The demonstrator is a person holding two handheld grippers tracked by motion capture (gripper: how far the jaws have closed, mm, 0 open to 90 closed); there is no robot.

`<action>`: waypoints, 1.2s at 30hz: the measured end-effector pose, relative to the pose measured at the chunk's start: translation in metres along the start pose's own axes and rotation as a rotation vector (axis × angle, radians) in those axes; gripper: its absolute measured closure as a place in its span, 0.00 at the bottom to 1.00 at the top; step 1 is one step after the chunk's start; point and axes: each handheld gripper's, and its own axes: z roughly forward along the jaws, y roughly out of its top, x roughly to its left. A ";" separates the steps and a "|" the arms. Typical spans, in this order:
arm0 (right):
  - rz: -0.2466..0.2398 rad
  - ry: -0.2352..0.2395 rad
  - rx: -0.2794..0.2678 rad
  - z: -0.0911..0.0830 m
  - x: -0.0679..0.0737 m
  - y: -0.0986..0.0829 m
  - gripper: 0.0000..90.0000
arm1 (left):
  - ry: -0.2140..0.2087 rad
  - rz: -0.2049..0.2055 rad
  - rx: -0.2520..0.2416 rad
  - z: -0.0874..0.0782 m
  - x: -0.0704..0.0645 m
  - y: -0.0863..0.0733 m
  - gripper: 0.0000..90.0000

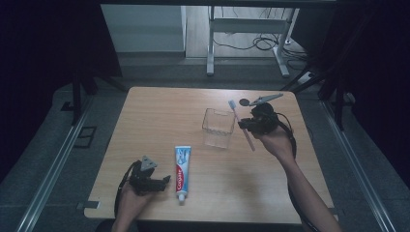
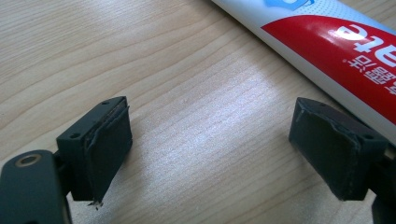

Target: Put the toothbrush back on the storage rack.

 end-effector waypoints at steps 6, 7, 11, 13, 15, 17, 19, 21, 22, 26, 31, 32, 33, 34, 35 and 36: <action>-0.004 -0.010 -0.033 0.004 0.002 0.011 0.87 | 0.001 -0.002 -0.002 0.000 0.000 0.000 0.15; -0.005 -0.013 -0.039 0.005 0.003 0.013 0.87 | 0.001 -0.002 -0.002 0.000 0.000 0.000 0.15; -0.006 -0.016 -0.058 0.007 0.004 0.019 0.87 | 0.001 -0.002 -0.002 0.000 0.000 0.000 0.15; -0.007 -0.020 -0.070 0.009 0.005 0.022 0.87 | 0.001 -0.002 -0.001 0.000 0.000 0.000 0.15; -0.004 -0.020 -0.080 0.011 0.005 0.025 0.87 | 0.001 -0.002 -0.002 0.000 0.000 0.000 0.15; -0.002 -0.020 -0.084 0.013 0.006 0.028 0.87 | 0.002 -0.005 -0.001 0.000 0.000 0.000 0.15; -0.002 -0.018 -0.089 0.014 0.006 0.030 0.87 | 0.003 -0.005 -0.001 0.000 0.000 0.000 0.15; 0.001 -0.018 -0.099 0.017 0.007 0.033 0.87 | 0.003 -0.004 -0.001 0.000 0.000 0.000 0.15; 0.001 -0.018 -0.102 0.018 0.007 0.035 0.87 | 0.003 -0.003 -0.001 0.000 0.000 0.000 0.15; 0.007 -0.016 -0.124 0.021 0.009 0.041 0.87 | 0.002 0.000 0.000 0.000 0.000 0.000 0.15; 0.012 -0.013 -0.145 0.025 0.011 0.049 0.87 | 0.002 0.000 0.000 0.000 0.000 0.000 0.15; 0.011 -0.015 -0.150 0.026 0.012 0.051 0.87 | 0.002 0.001 0.000 0.000 0.000 0.000 0.15; 0.012 -0.013 -0.155 0.028 0.012 0.053 0.87 | 0.002 0.001 0.001 0.000 0.000 0.000 0.15; 0.011 -0.014 -0.157 0.029 0.012 0.053 0.87 | 0.002 0.001 0.000 0.000 0.000 0.000 0.15; 0.011 -0.015 -0.160 0.030 0.013 0.054 0.87 | 0.002 0.001 0.000 0.000 0.000 0.000 0.15; 0.010 -0.017 -0.166 0.031 0.013 0.055 0.87 | 0.002 0.001 0.001 0.000 0.000 0.000 0.15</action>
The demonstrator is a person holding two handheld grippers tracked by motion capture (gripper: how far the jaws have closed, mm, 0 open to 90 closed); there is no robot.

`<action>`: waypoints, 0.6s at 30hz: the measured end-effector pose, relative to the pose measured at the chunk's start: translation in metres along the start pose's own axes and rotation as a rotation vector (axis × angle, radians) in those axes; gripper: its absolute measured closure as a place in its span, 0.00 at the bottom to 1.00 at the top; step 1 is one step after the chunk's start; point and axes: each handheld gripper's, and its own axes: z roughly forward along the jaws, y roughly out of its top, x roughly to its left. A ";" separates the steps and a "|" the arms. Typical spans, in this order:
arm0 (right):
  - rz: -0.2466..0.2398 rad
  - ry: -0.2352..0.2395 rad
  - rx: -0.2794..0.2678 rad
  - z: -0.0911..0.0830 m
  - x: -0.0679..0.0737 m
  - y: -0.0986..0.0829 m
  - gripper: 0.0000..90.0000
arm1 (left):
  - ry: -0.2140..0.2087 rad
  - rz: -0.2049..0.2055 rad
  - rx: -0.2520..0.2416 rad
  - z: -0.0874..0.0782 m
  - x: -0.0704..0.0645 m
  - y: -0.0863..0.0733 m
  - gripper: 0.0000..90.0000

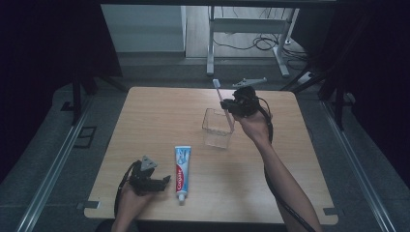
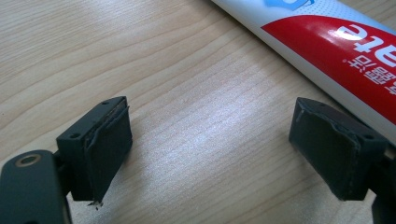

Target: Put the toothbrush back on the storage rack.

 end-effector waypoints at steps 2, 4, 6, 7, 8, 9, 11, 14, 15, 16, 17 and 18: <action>0.007 0.001 -0.008 0.002 0.000 0.001 0.87 | -0.001 0.001 0.001 0.000 0.000 0.000 0.15; 0.010 -0.001 -0.016 0.005 0.000 0.002 0.87 | -0.001 0.000 0.000 0.000 0.000 0.000 0.15; 0.012 0.001 -0.017 0.007 0.000 0.002 0.87 | -0.001 0.000 0.001 0.000 0.000 0.000 0.15; 0.009 -0.002 -0.018 0.009 0.000 0.001 0.87 | 0.000 0.000 0.000 0.000 0.000 0.000 0.15; 0.010 -0.003 -0.019 0.011 0.000 0.000 0.87 | 0.000 0.000 0.000 0.000 0.000 0.000 0.15; 0.012 -0.001 -0.017 0.012 0.000 -0.001 0.87 | 0.000 0.000 0.000 0.000 0.000 0.000 0.15; 0.014 -0.005 -0.013 0.016 -0.001 -0.004 0.87 | 0.000 -0.004 -0.001 0.000 0.000 0.000 0.15; 0.020 -0.004 -0.004 0.021 -0.003 -0.008 0.87 | 0.000 -0.003 0.001 0.000 0.000 0.000 0.15; 0.021 -0.005 -0.001 0.023 -0.003 -0.010 0.87 | 0.000 -0.005 0.002 0.000 0.000 0.000 0.15; 0.023 -0.006 0.002 0.024 -0.003 -0.011 0.87 | -0.001 -0.001 0.002 0.000 0.000 0.000 0.15; 0.024 -0.005 0.005 0.026 -0.004 -0.013 0.87 | -0.001 -0.001 0.002 0.000 0.000 0.000 0.15; 0.025 -0.006 0.006 0.027 -0.004 -0.014 0.87 | -0.001 -0.001 0.002 0.000 0.000 0.000 0.15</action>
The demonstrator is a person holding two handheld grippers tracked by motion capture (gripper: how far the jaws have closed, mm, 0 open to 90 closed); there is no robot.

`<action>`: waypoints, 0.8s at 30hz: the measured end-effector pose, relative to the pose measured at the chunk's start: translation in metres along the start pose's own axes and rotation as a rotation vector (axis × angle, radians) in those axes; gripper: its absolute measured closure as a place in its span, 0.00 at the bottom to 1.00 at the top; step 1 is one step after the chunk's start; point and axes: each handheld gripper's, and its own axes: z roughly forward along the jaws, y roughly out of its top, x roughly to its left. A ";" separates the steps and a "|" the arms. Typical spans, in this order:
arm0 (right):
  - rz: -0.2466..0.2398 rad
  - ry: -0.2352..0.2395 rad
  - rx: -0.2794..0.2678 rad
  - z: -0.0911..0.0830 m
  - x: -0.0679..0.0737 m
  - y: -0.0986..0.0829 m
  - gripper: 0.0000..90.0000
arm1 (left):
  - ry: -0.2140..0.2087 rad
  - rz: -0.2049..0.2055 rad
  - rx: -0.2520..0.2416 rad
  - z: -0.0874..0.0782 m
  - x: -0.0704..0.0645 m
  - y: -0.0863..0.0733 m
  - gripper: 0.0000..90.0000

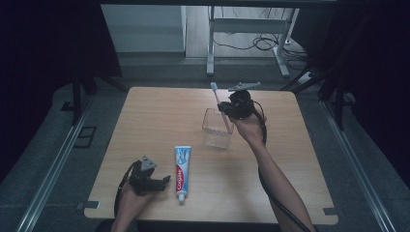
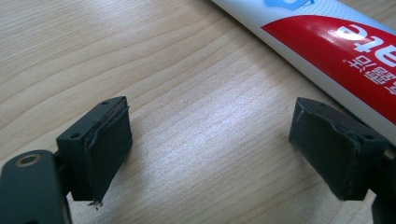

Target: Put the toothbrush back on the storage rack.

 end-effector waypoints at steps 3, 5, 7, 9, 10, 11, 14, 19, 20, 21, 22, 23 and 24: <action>0.004 0.000 0.006 0.004 -0.001 -0.003 0.87 | 0.000 0.000 0.000 0.000 0.000 0.000 0.15; 0.003 0.000 0.012 0.006 -0.001 -0.006 0.87 | 0.000 0.000 0.000 0.000 0.000 0.000 0.15; -0.001 -0.001 0.020 0.009 0.000 -0.008 0.87 | -0.001 0.000 0.000 0.000 0.000 0.000 0.15; 0.000 0.000 0.027 0.012 0.000 -0.011 0.87 | -0.001 -0.002 -0.002 0.000 0.000 0.000 0.15; 0.002 -0.001 0.030 0.014 0.000 -0.012 0.87 | -0.001 -0.001 -0.001 0.000 0.000 0.000 0.15; 0.003 0.001 0.034 0.015 0.000 -0.013 0.87 | -0.001 -0.001 -0.001 0.000 0.000 0.000 0.15; -0.001 -0.002 0.044 0.019 0.000 -0.017 0.87 | -0.001 0.000 -0.001 0.000 0.000 0.000 0.15; 0.000 -0.008 0.060 0.026 0.000 -0.023 0.87 | -0.002 -0.001 -0.001 0.000 0.000 0.000 0.15; 0.001 -0.009 0.064 0.027 0.000 -0.025 0.87 | -0.002 0.000 -0.001 0.000 0.000 0.000 0.15; -0.001 -0.009 0.069 0.029 0.000 -0.026 0.87 | -0.002 -0.001 -0.001 0.000 0.000 0.000 0.15; -0.002 -0.011 0.074 0.030 0.001 -0.027 0.87 | -0.002 -0.001 -0.001 0.000 0.000 0.000 0.15; -0.005 -0.013 0.077 0.032 0.001 -0.028 0.87 | -0.002 0.000 -0.001 0.000 0.000 0.000 0.15; -0.007 -0.015 0.082 0.034 0.001 -0.030 0.87 | -0.002 -0.001 -0.001 0.000 0.000 0.000 0.15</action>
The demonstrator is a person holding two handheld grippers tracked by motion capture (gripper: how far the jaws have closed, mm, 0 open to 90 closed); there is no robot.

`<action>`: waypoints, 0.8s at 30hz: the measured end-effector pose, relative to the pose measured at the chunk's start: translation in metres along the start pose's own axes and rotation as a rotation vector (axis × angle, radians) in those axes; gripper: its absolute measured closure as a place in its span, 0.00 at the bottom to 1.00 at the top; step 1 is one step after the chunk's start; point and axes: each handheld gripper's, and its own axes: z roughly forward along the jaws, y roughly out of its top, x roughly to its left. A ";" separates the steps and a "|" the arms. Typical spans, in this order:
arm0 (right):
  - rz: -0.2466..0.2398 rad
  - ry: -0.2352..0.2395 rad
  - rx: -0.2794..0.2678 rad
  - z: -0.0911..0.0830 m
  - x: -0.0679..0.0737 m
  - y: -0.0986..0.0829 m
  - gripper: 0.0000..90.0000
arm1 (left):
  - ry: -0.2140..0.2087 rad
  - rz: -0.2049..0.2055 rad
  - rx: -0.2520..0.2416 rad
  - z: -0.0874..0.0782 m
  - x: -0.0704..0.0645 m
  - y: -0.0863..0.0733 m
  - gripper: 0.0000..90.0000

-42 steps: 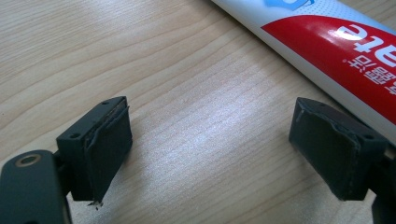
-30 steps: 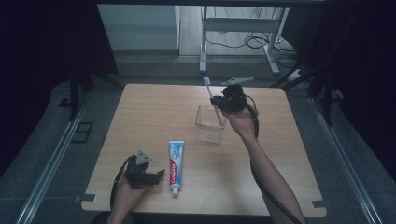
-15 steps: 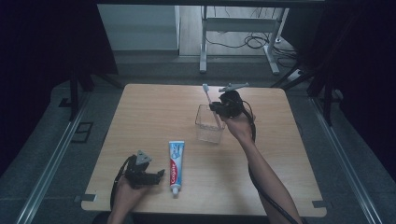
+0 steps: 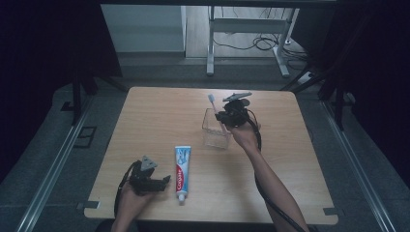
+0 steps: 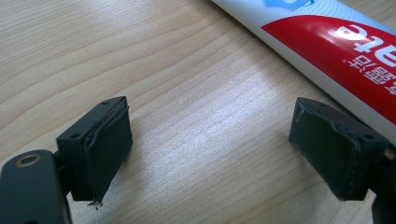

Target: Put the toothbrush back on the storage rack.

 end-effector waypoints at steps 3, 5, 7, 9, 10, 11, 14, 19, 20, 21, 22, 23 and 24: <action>-0.006 -0.005 0.014 0.006 0.001 -0.003 0.87 | 0.000 0.000 0.000 0.000 0.000 0.000 0.15; -0.012 -0.008 0.023 0.009 0.002 -0.005 0.87 | 0.001 0.001 0.001 0.000 0.000 0.000 0.15; -0.016 -0.009 0.029 0.011 0.002 -0.006 0.87 | 0.001 0.001 0.001 0.000 0.000 0.000 0.15; -0.022 -0.014 0.039 0.014 0.003 -0.007 0.87 | 0.001 0.001 0.001 0.000 0.000 0.000 0.15; -0.026 -0.013 0.044 0.015 0.003 -0.008 0.87 | 0.001 0.001 0.001 0.000 0.000 0.000 0.15; -0.027 -0.017 0.050 0.016 0.004 -0.008 0.87 | 0.001 0.001 0.001 0.000 0.000 0.000 0.15; -0.027 -0.020 0.068 0.018 0.004 -0.009 0.86 | 0.001 0.001 0.001 0.000 0.000 0.000 0.15; -0.028 -0.028 0.102 0.023 0.004 -0.011 0.86 | 0.002 0.001 0.001 0.000 0.000 0.000 0.15; -0.028 -0.030 0.108 0.024 0.003 -0.012 0.86 | 0.002 0.001 0.001 0.000 0.000 0.000 0.15; -0.025 -0.029 0.113 0.025 0.003 -0.013 0.86 | 0.002 0.001 0.001 0.000 0.000 0.000 0.15; -0.021 -0.025 0.118 0.026 0.002 -0.013 0.86 | 0.002 0.001 0.001 0.000 0.000 0.000 0.15; -0.017 -0.024 0.123 0.026 0.002 -0.014 0.85 | 0.001 0.001 0.001 0.000 0.000 0.000 0.15; -0.018 -0.027 0.122 0.027 0.002 -0.014 0.84 | 0.001 0.000 0.001 0.000 0.000 0.000 0.15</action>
